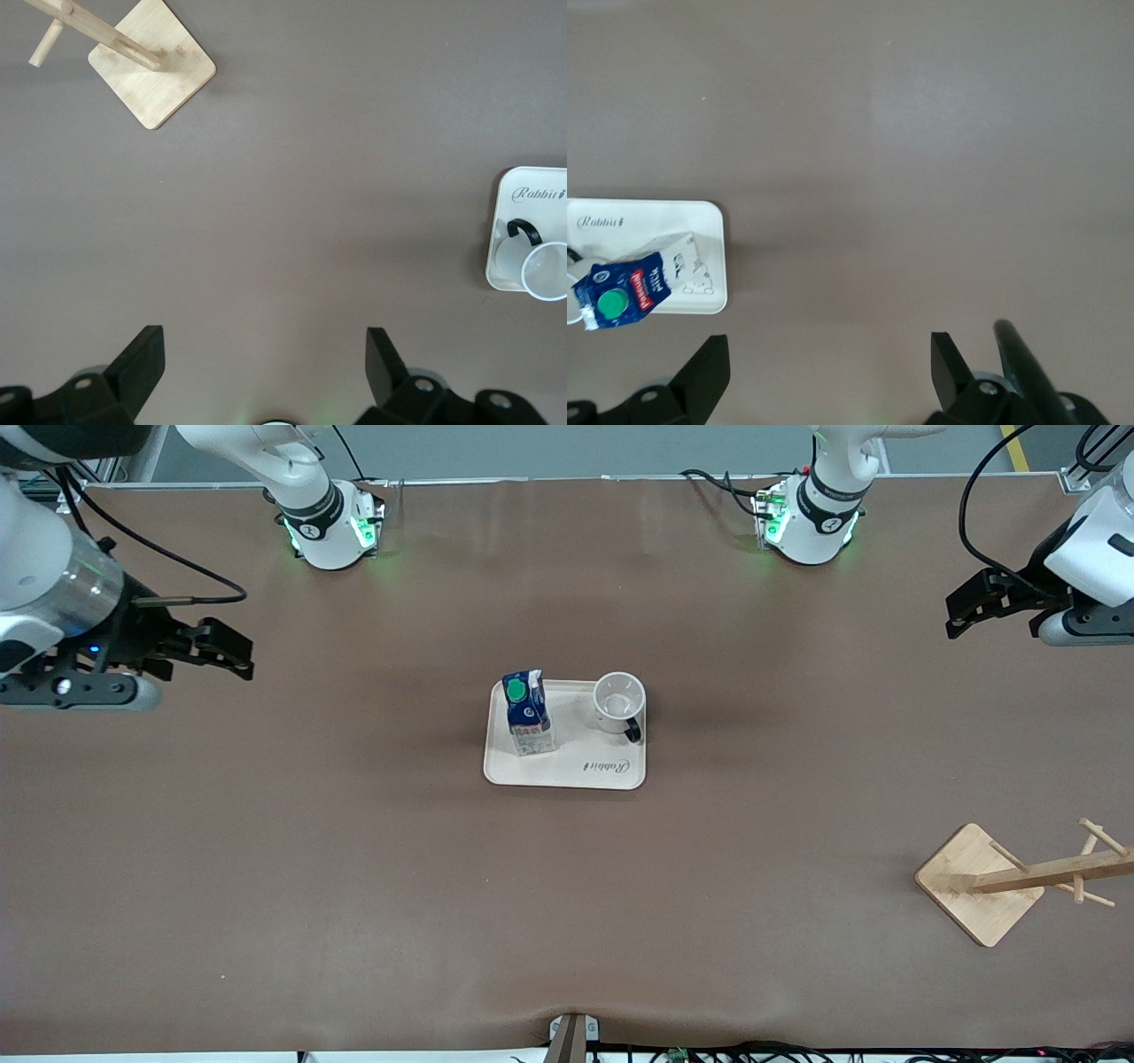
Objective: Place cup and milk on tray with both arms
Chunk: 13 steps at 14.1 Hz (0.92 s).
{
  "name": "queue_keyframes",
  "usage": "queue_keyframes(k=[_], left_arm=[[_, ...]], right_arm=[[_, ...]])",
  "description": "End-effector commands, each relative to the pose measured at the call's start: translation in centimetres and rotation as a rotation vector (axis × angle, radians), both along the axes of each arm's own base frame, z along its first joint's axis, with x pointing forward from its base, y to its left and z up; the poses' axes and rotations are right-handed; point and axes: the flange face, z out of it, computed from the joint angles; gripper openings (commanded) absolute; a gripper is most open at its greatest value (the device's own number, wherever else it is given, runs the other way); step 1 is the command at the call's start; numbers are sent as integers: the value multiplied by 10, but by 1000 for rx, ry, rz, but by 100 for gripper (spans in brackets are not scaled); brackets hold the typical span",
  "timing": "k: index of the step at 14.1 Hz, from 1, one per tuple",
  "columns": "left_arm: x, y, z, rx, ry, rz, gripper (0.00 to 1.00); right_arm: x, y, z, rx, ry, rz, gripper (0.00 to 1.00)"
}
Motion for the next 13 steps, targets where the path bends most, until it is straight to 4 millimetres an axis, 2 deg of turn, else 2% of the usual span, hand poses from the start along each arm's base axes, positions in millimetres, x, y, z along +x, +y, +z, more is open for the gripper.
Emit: queue_keyframes(k=[1,4,7,10,13], left_arm=[[-6,-8,5,-7,5,-1,100],[-7,-10,6,-6,3,-3,100],[-9,-10,9,-6,-3,-3,100],[-9,-11,8,-6,0,14,100],[-11,-11,10,-4,5,24,100]], right_arm=[[-31,-27,-7,-8,-4,-7,100],[-29,-42,-8,-3,-6,58,100],[-39,-72,-20,8,27,80,100],[-42,-74,-19,13,-4,160,100],[-48,-100,-28,18,18,175,100]])
